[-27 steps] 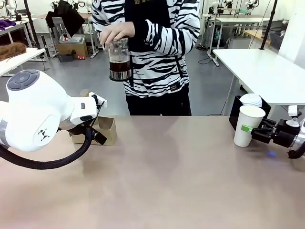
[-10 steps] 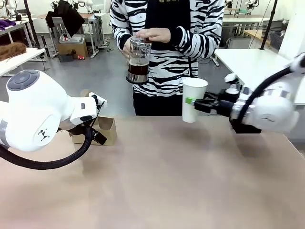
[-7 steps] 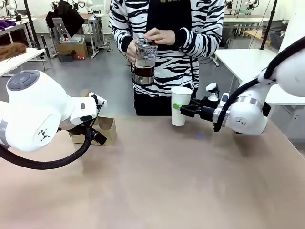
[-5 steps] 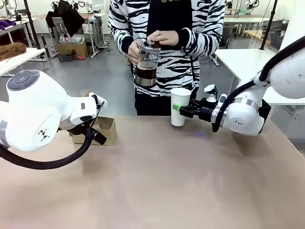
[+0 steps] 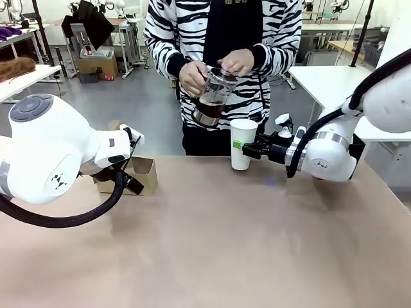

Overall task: Pour a drink into a cup and package it in a carrier.
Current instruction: When a person places the Paper Cup Lid on the 600 ml Paper Cup , lift the 600 ml Paper Cup.

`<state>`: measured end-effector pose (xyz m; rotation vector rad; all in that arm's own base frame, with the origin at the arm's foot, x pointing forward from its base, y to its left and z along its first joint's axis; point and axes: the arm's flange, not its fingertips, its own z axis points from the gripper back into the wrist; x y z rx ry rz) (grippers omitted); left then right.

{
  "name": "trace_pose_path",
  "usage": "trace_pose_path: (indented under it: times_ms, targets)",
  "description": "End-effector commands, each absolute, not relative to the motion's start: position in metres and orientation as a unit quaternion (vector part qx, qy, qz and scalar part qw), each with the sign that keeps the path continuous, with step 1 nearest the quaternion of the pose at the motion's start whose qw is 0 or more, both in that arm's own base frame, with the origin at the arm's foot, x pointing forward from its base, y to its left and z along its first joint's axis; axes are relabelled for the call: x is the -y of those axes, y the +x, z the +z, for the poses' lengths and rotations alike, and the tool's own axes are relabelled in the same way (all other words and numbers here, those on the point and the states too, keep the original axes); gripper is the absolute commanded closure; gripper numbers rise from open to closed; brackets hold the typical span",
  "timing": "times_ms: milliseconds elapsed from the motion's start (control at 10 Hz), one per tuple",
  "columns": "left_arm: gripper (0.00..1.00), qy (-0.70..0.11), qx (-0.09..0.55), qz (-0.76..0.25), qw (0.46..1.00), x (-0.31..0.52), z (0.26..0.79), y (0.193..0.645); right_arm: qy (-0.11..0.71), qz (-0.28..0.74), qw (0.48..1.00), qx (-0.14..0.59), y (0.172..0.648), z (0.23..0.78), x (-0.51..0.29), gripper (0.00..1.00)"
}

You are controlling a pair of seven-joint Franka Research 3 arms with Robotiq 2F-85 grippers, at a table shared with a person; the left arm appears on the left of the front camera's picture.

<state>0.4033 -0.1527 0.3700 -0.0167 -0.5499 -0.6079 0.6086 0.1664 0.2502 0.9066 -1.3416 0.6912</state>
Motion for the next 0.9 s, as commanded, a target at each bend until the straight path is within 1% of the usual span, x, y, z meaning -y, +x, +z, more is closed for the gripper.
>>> trace_pose_path:
  times_ms: [0, 800]
  targets:
    - [0.0, -0.01, 0.268, -0.295, 0.917, 0.1521, 0.3704, 0.4033, 0.399, 0.297, 0.636, 0.589, 0.607, 0.2522, -0.1685, 0.19]
    - [0.0, -0.01, 0.268, -0.295, 0.917, 0.1521, 0.3704, 0.4033, 0.399, 0.297, 0.636, 0.589, 0.607, 0.2522, -0.1685, 0.19]
